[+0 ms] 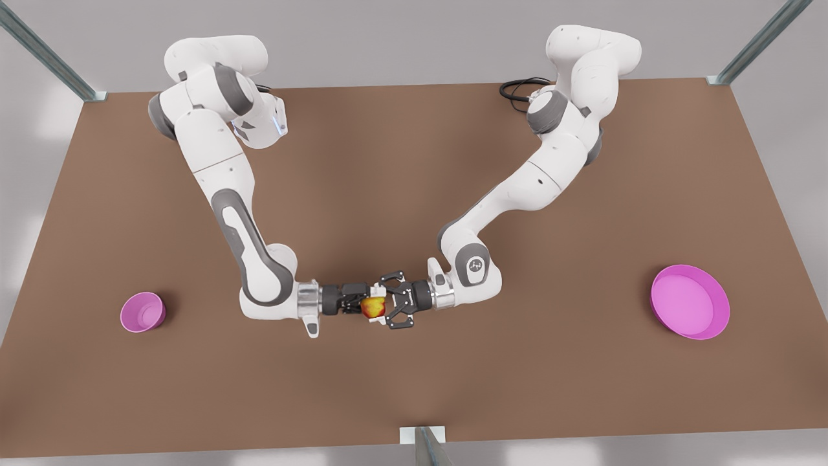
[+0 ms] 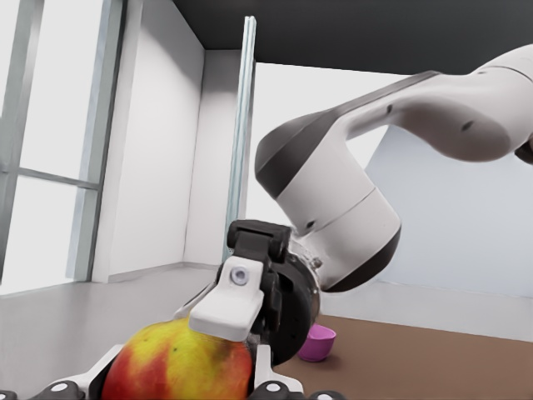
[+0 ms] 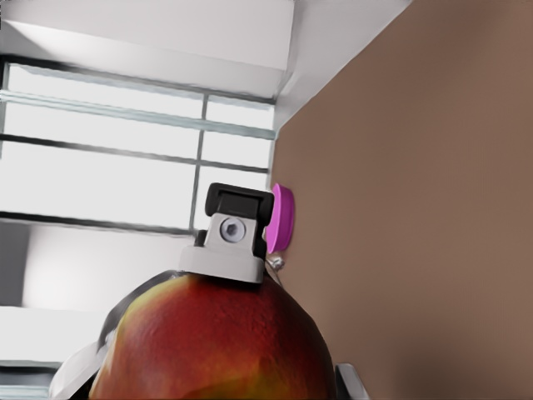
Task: Use the left arm to pick up the apple from the plate, transfer it to the gripper of the right arm, and then use the right arm to place it into the bowl
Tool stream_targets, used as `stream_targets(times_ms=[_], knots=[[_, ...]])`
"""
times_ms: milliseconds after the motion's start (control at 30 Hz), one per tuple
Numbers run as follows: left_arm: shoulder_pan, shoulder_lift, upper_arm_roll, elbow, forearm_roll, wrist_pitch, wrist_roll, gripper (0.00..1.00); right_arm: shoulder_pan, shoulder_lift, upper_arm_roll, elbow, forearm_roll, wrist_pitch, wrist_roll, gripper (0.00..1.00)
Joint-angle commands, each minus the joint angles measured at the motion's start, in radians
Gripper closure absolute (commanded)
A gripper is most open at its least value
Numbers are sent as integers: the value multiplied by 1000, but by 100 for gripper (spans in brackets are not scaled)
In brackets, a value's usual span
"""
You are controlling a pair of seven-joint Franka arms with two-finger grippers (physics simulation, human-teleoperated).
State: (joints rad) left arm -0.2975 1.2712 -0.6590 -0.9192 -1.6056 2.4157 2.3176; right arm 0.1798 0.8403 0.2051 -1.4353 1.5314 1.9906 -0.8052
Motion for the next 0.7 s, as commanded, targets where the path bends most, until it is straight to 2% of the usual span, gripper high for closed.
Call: stream_targets(times_ms=[0, 400, 533, 600, 667], knots=[[0, -3, -1, 0, 6, -6, 5, 29, 4, 0, 0, 12, 12, 28, 21, 0], [0, -1, 1, 0, 7, -6, 5, 29, 10, 19, -12, 49, 4, 66, 9, 0], [0, -1, 1, 0, 7, -6, 5, 29, 10, 17, -12, 49, 3, 67, 7, 24], [0, -1, 2, 0, 7, -6, 5, 29, 12, 16, -12, 49, 3, 67, 7, 31], [0, -1, 2, 0, 7, -6, 5, 29, 12, 16, -12, 49, 1, 67, 7, 33]])
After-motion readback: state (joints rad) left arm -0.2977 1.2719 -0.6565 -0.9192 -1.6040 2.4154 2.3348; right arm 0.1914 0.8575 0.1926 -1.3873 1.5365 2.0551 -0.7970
